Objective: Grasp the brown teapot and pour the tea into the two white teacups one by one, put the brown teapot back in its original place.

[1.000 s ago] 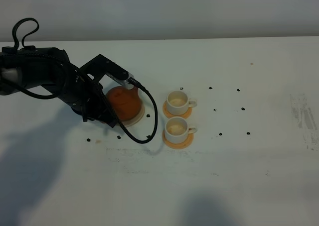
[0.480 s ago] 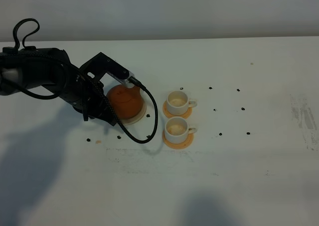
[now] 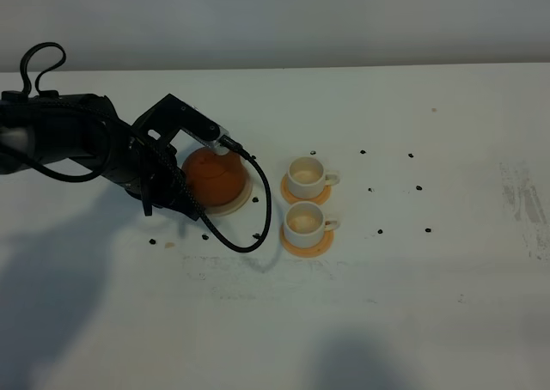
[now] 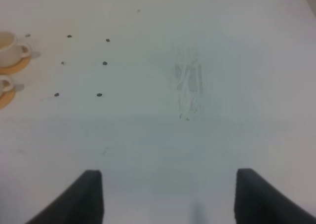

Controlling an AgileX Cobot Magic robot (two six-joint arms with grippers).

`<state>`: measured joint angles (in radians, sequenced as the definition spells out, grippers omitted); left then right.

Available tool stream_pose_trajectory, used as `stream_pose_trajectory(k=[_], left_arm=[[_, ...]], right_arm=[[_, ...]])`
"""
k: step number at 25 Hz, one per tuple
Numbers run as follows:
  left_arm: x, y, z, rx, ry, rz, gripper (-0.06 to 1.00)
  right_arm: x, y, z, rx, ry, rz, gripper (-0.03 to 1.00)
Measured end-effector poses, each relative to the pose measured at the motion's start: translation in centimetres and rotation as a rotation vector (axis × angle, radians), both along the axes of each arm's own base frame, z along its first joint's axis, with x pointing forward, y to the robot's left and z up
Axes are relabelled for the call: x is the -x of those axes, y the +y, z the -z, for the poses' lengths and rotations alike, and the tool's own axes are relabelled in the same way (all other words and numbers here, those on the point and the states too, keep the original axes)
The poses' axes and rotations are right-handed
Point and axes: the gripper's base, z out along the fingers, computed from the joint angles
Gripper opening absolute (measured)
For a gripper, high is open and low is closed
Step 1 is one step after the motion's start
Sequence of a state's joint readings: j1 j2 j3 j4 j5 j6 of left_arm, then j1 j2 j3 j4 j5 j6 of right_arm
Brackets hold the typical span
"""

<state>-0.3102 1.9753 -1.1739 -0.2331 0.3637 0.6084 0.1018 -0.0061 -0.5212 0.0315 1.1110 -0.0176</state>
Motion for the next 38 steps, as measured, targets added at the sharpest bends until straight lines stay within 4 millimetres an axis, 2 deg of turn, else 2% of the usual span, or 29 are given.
stream_pose_trajectory(k=[12, 18, 26, 38], left_arm=[[0.1, 0.1, -2.6, 0.013, -0.079, 0.013, 0.09], [0.6, -0.9, -4.0, 0.002, -0.128, 0.086, 0.09], [1.3, -2.6, -4.1, -0.035, -0.152, 0.24, 0.09], [1.8, -2.7, -4.1, -0.113, -0.159, 0.433, 0.09]], right_arm=[[0.0, 0.0, 0.0, 0.0, -0.001, 0.0, 0.54], [0.0, 0.0, 0.0, 0.0, -0.001, 0.0, 0.54], [0.0, 0.0, 0.0, 0.0, -0.001, 0.0, 0.54], [0.0, 0.0, 0.0, 0.0, -0.001, 0.0, 0.54]])
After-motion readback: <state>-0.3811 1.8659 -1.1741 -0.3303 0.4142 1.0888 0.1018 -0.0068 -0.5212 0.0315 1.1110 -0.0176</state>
